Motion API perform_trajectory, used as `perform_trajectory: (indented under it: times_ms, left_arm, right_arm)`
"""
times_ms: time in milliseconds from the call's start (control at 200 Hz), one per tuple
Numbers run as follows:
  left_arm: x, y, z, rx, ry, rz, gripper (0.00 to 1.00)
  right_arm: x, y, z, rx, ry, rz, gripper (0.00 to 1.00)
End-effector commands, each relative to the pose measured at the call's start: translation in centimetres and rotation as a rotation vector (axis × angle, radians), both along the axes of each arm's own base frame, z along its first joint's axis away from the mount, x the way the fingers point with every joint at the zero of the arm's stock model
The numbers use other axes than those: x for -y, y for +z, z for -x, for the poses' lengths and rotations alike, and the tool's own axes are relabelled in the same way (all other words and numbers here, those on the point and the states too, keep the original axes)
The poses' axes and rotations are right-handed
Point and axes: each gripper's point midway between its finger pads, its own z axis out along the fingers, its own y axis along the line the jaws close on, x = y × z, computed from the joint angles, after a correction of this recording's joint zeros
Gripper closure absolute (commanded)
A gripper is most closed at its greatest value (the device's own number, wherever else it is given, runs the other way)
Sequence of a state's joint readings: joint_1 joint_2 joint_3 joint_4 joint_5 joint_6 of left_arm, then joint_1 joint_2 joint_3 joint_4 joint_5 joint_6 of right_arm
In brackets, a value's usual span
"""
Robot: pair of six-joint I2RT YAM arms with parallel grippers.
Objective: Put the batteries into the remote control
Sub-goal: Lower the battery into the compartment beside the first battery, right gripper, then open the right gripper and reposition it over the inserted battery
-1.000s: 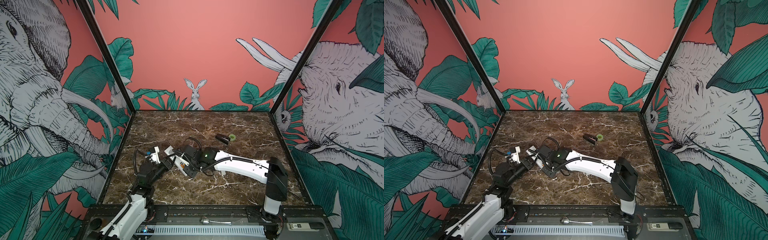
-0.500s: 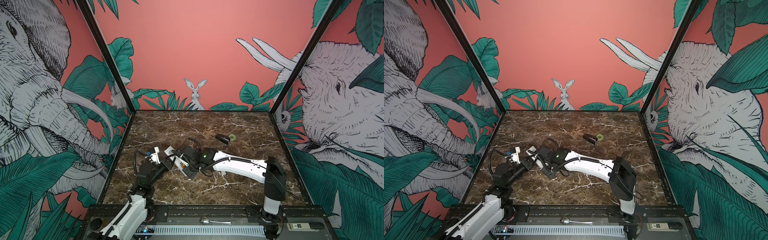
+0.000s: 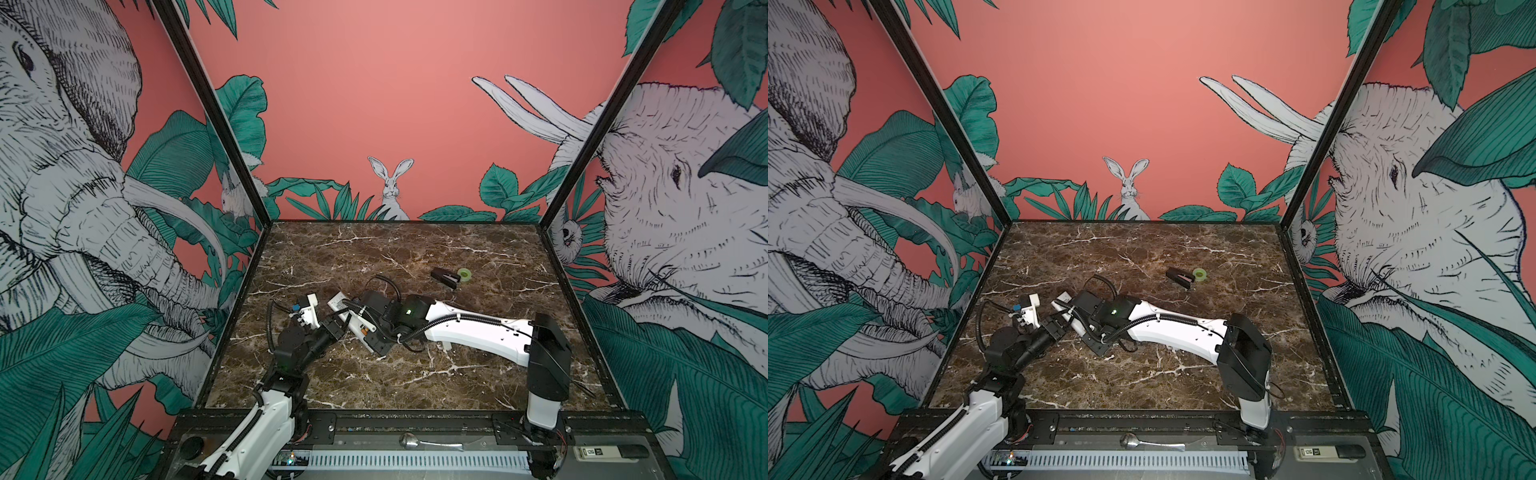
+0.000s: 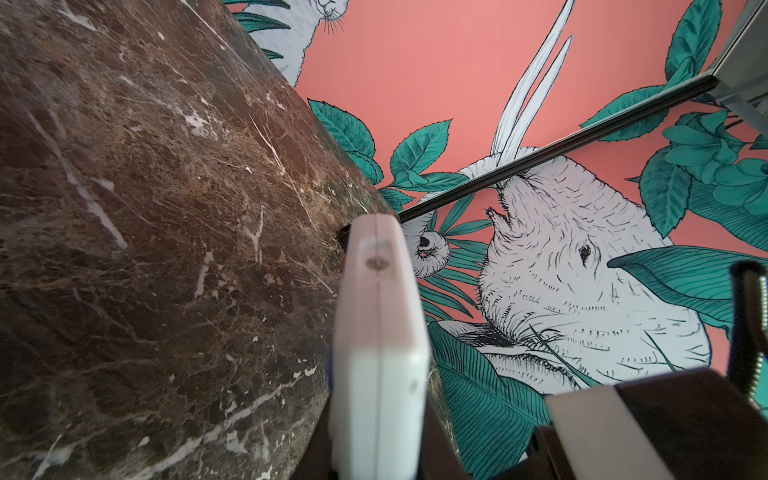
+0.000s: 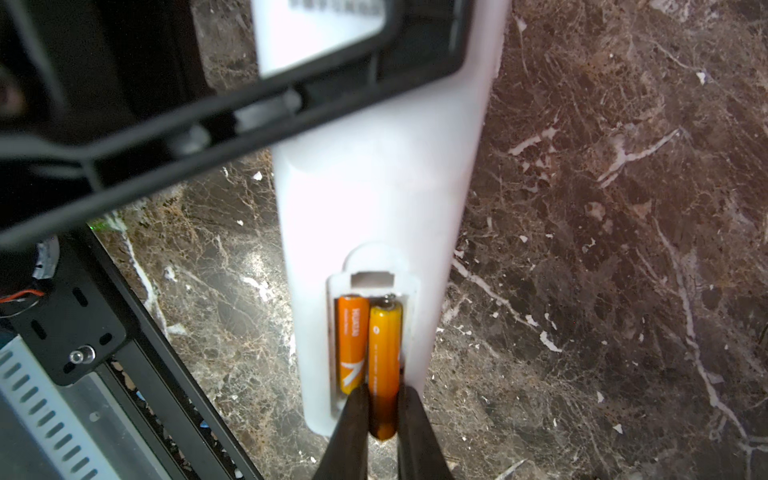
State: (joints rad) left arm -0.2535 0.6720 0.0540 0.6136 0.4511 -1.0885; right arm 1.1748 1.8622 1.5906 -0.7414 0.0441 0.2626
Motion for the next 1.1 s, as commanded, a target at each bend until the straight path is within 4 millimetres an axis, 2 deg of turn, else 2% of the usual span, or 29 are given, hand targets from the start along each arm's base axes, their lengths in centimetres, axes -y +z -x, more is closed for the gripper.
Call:
perform_trajectory:
  times_ms: [0,355,540,685,865,950,975,995,1095]
  left_arm:
    - [-0.2,1.2,0.1,0.049,0.01,0.036,1.0]
    - [-0.4,1.1,0.2,0.045,0.018,0.03,1.0]
    - [-0.2,1.1,0.3,0.042,0.006,0.023,1.0]
    - [0.0,1.1,0.6,0.035,-0.014,0.022,1.0]
    - [0.1,1.1,0.9,0.033,-0.025,0.012,1.0]
    - [0.2,1.1,1.1,0.029,-0.037,0.003,1.0]
    - [0.3,1.3,1.2,0.031,-0.043,0.001,1.0]
    - [0.4,1.3,1.2,0.031,-0.049,0.001,1.0]
    - [0.8,1.7,1.6,0.03,-0.08,0.008,1.0]
  right_arm:
    - [-0.8,0.7,0.0,0.008,0.001,-0.02,0.79]
    - [-1.3,1.8,0.4,0.011,0.025,-0.047,0.7]
    - [-1.1,3.3,0.6,0.035,0.052,-0.07,0.61]
    - [-0.5,5.3,0.9,0.075,0.099,-0.095,0.53]
    - [-0.2,8.8,3.2,0.154,0.274,-0.146,0.5]
    - [0.6,9.3,4.3,0.194,0.361,-0.148,0.5]
    - [0.7,8.7,4.7,0.197,0.388,-0.141,0.5]
    - [1.1,9.8,5.0,0.218,0.406,-0.168,0.5]
    - [1.9,10.2,6.1,0.267,0.491,-0.183,0.47]
